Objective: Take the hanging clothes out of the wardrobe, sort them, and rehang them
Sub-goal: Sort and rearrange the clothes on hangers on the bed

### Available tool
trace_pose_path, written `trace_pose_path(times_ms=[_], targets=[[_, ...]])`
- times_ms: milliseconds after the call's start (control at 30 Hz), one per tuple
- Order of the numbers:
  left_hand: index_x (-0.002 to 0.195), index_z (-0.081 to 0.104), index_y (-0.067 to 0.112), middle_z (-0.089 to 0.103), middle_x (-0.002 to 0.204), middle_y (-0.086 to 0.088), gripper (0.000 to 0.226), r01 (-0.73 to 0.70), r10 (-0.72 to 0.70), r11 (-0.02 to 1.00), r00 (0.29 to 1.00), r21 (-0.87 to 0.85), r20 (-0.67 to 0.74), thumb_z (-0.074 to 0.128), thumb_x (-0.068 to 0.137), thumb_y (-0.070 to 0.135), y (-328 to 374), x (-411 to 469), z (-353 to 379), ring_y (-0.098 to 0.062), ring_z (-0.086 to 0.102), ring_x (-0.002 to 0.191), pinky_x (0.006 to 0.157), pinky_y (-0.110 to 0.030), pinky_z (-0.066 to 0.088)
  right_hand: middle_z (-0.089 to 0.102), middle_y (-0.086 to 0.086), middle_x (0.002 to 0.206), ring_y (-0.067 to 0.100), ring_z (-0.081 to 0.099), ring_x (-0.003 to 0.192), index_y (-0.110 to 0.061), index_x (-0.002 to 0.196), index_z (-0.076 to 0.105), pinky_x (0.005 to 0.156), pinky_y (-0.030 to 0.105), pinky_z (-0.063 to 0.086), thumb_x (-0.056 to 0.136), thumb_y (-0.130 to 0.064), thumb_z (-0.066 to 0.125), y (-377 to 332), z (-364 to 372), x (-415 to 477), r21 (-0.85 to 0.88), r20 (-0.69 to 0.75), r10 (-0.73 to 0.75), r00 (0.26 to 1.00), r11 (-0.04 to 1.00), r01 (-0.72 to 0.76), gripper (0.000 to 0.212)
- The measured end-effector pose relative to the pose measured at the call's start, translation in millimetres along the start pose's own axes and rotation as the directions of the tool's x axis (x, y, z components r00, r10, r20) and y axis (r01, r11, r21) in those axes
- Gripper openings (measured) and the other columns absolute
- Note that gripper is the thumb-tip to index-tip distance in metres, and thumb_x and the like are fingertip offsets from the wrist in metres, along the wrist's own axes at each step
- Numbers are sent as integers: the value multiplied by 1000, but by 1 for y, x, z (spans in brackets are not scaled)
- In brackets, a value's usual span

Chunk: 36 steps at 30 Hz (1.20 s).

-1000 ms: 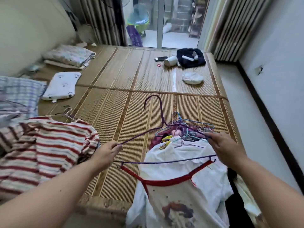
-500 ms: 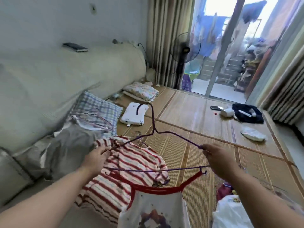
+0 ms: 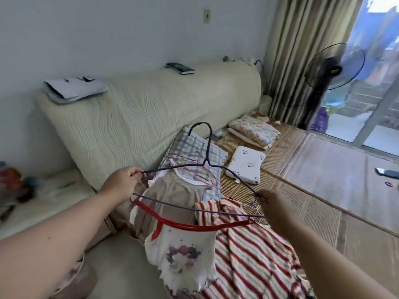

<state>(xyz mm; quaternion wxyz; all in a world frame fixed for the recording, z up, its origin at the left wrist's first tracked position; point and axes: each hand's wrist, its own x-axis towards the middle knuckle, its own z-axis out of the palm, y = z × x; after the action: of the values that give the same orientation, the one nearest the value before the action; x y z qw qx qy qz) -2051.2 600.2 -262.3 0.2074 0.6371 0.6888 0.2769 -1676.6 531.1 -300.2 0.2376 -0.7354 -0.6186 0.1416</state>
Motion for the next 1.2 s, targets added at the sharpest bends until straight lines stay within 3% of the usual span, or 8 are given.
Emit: trace_pose_path(times_ms=[100, 200, 467, 667, 833, 1000, 1133, 1200], targets=[[82, 61, 22, 53, 64, 6, 19, -3, 4, 999, 1000, 45, -22, 49, 96, 20, -7, 53, 4, -13, 47, 62, 51, -26, 28, 54, -17, 59, 4, 49, 50, -18, 95, 70, 47, 19, 38, 91, -15, 57, -6, 31, 47, 61, 34, 24, 999, 998, -26, 13], [86, 65, 22, 60, 77, 1, 19, 0, 2, 999, 999, 50, -40, 49, 96, 21, -13, 106, 14, -19, 52, 73, 57, -29, 30, 55, -18, 60, 4, 49, 50, -21, 97, 69, 45, 19, 35, 92, -18, 57, -10, 59, 100, 66, 65, 35, 997, 997, -40, 14], [83, 63, 27, 55, 65, 7, 19, 63, -59, 994, 997, 92, -46, 49, 95, 22, -24, 236, 40, -13, 49, 62, 51, -27, 30, 54, -14, 60, 6, 50, 51, -17, 87, 67, 45, 19, 36, 93, -21, 56, -25, 101, 231, 46, 177, 38, 984, 998, -46, 13], [89, 64, 24, 62, 87, -1, 15, 114, -130, 981, 987, 159, 91, 50, 95, 24, -54, 327, 94, -17, 55, 75, 56, -27, 37, 66, -1, 75, 14, 57, 62, -15, 91, 65, 56, 27, 44, 95, -25, 49, -14, 153, 288, -32, 311, 183, 933, 983, -182, 19], [105, 67, 13, 67, 105, -11, 20, 70, -130, 970, 958, 232, 255, 51, 95, 22, -86, 418, 173, -31, 59, 96, 72, -30, 39, 63, -4, 69, 11, 55, 58, -15, 88, 64, 48, 22, 39, 96, -25, 48, 12, 209, 340, -84, 323, 342, 883, 939, -333, 20], [112, 66, 15, 66, 115, -11, 25, 26, -136, 956, 921, 293, 365, 51, 95, 25, -124, 498, 253, -31, 60, 103, 74, -30, 39, 65, -5, 82, 9, 58, 64, -22, 102, 65, 49, 19, 42, 96, -20, 47, 42, 283, 387, -120, 335, 483, 809, 873, -473, 19], [115, 66, 15, 64, 121, -12, 28, -28, -139, 931, 894, 364, 425, 49, 96, 26, -154, 544, 309, -31, 57, 108, 78, -29, 38, 69, 0, 99, 16, 63, 80, -25, 114, 64, 70, 26, 52, 92, -9, 44, 62, 346, 412, -188, 359, 565, 743, 824, -535, 34], [114, 66, 16, 64, 119, -14, 28, -21, -147, 927, 898, 374, 415, 51, 94, 28, -166, 553, 331, -32, 58, 107, 83, -32, 42, 67, 3, 106, 18, 63, 85, -28, 128, 55, 70, 27, 52, 91, -4, 41, 67, 368, 422, -195, 387, 595, 705, 800, -568, 46]])
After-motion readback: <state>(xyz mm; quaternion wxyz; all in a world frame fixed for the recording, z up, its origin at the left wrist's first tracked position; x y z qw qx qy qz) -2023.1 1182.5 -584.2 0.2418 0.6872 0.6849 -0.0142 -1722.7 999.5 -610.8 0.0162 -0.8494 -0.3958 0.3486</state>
